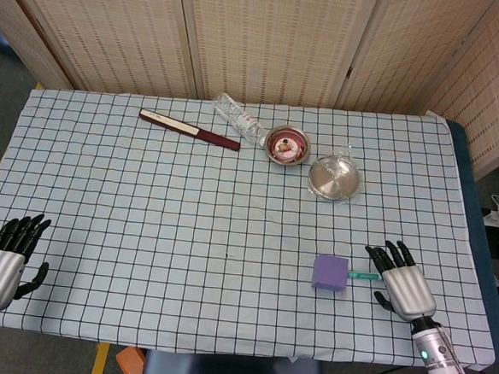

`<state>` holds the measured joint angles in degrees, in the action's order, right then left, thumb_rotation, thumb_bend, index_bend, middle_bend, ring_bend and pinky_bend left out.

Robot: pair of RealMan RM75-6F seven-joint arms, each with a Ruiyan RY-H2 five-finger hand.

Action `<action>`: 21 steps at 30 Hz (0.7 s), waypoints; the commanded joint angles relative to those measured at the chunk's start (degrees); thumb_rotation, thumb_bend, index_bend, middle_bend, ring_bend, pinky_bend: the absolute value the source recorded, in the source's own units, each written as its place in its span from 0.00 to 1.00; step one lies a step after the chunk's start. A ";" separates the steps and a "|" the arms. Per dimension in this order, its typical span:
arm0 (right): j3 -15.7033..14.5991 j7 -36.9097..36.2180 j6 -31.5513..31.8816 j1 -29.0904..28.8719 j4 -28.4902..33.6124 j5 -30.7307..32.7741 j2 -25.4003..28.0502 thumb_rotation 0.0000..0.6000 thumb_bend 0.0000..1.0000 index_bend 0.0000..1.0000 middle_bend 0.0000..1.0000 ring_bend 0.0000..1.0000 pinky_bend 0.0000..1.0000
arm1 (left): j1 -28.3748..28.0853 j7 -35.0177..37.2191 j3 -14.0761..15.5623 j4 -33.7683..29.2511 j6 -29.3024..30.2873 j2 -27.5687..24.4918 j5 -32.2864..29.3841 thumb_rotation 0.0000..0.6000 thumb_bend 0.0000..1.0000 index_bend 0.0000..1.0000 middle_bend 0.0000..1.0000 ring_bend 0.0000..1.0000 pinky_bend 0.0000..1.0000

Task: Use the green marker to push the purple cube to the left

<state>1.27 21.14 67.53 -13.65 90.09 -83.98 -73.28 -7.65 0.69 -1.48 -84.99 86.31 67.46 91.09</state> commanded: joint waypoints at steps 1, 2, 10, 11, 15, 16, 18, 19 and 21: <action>0.28 1.98 -1.40 -0.89 -0.83 1.91 -1.55 1.00 0.19 0.17 0.20 0.00 0.00 | 0.00 0.95 0.10 0.14 0.06 -0.29 -0.01 1.00 0.47 0.00 0.00 0.00 0.06; 0.33 2.27 -1.56 -0.97 -1.01 2.34 -1.83 1.00 0.19 0.18 0.20 0.00 0.00 | -0.03 1.19 0.09 0.15 -0.06 -0.37 -0.14 1.00 0.47 0.00 0.00 0.00 0.06; 1.04 4.27 -4.79 -3.02 -4.23 6.02 -5.08 1.00 0.20 0.28 0.28 0.02 0.00 | -0.34 1.68 0.21 0.18 -0.78 -0.49 -0.33 1.00 0.47 0.00 0.00 0.00 0.06; 1.13 4.35 -5.22 -3.34 -4.76 6.41 -5.66 1.00 0.20 0.30 0.29 0.03 0.00 | -0.39 1.60 0.20 0.19 -0.95 -0.46 -0.48 1.00 0.47 0.00 0.00 0.00 0.06; 1.14 3.91 -6.30 -4.07 -6.60 7.35 -7.37 1.00 0.22 0.35 0.32 0.06 0.00 | -0.50 1.57 0.15 0.20 -1.15 -0.42 -0.68 1.00 0.47 0.00 0.00 0.00 0.06; 1.08 3.83 -6.56 -4.20 -6.97 7.58 -7.66 1.00 0.22 0.35 0.33 0.06 0.00 | -0.51 1.56 0.15 0.21 -1.19 -0.41 -0.71 1.00 0.47 0.00 0.00 0.00 0.06; 0.91 3.76 -6.91 -4.41 -7.73 7.92 -8.21 1.00 0.23 0.36 0.33 0.07 0.00 | -0.55 1.64 0.17 0.23 -1.33 -0.43 -0.82 1.00 0.47 0.00 0.00 0.00 0.06; 0.83 3.79 -6.98 -4.47 -8.00 8.02 -8.40 1.00 0.23 0.36 0.33 0.07 0.00 | -0.59 1.66 0.17 0.26 -1.43 -0.43 -0.87 1.00 0.47 0.00 0.00 0.00 0.06; 0.68 3.99 -6.99 -4.55 -8.52 8.29 -8.74 1.00 0.23 0.37 0.33 0.07 0.00 | -0.67 1.77 0.15 0.32 -1.63 -0.43 -1.02 1.00 0.47 0.00 0.00 0.00 0.06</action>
<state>2.02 25.07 60.58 -18.15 81.66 -75.77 -81.92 -8.30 2.43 -1.33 -84.69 84.70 67.04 90.09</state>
